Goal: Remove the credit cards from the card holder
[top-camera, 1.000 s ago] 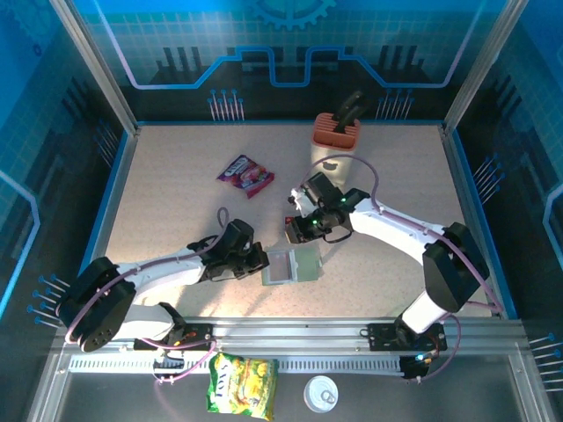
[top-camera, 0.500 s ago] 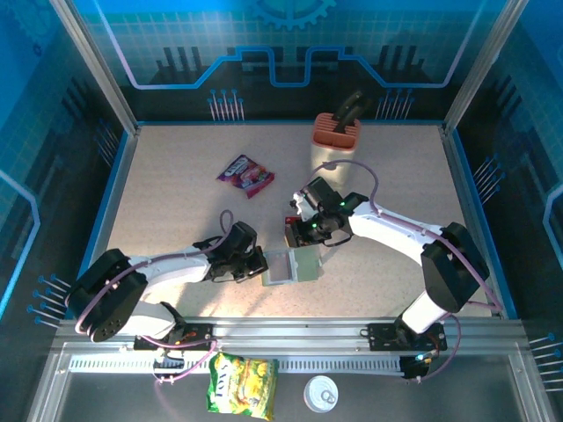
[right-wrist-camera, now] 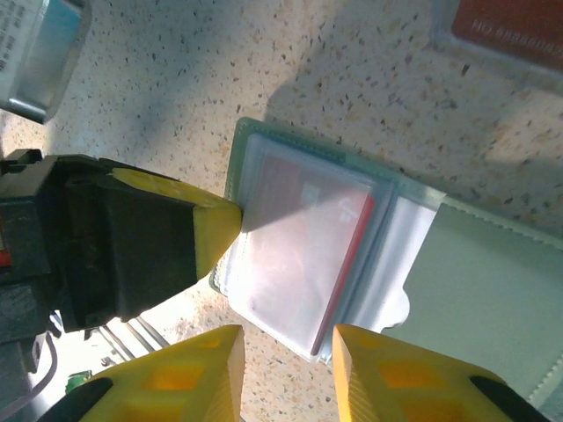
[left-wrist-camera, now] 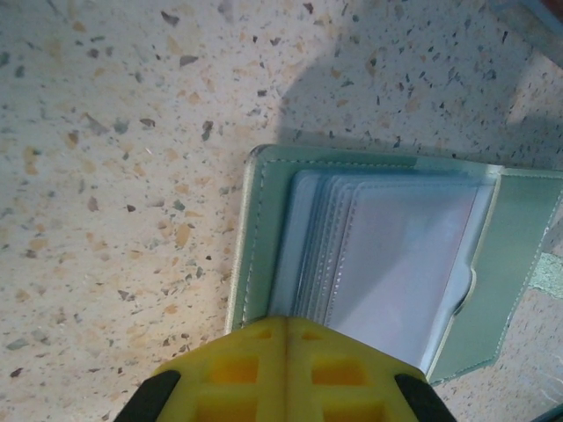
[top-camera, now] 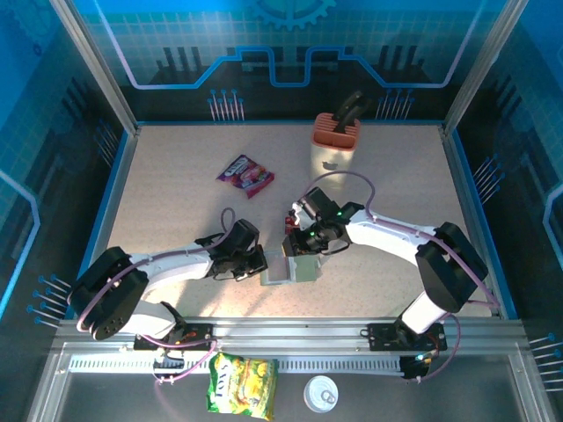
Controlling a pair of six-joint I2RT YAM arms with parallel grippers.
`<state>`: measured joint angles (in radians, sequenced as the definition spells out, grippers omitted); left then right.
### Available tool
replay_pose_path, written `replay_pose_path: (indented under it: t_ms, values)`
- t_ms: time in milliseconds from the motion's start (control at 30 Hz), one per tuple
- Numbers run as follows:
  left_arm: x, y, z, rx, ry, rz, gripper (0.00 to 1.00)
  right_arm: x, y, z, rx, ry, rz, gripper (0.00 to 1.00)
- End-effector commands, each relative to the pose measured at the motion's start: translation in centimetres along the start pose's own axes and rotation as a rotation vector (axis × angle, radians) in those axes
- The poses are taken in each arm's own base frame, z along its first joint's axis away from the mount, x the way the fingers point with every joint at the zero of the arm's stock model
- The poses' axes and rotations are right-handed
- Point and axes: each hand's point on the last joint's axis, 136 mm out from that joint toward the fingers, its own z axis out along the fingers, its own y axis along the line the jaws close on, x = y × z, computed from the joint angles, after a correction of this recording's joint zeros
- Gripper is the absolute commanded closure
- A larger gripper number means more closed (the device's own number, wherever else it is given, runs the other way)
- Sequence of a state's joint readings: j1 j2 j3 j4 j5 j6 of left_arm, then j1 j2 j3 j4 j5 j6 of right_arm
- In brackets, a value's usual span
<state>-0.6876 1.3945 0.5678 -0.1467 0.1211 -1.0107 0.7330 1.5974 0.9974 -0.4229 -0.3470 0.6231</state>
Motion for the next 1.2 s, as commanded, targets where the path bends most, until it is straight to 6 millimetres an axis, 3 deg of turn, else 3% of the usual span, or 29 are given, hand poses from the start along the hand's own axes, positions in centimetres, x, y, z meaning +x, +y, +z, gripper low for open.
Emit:
replay_pose_path:
  t_ms: [0,433,1167]
  values:
    - [0.1,-0.6,-0.4,-0.010,0.013,0.037,1.00,0.7,0.7,1.2,-0.050,0.021,0.040,0.68]
    - [0.6,1.1,0.0,-0.086,0.037,0.026,1.00,1.3,0.9,2.8,-0.051,0.074,0.046,0.68]
    - [0.0,0.8,0.0,-0.124,0.019,0.060,1.00,1.1,1.2,5.1,-0.105,0.102,0.105,0.69]
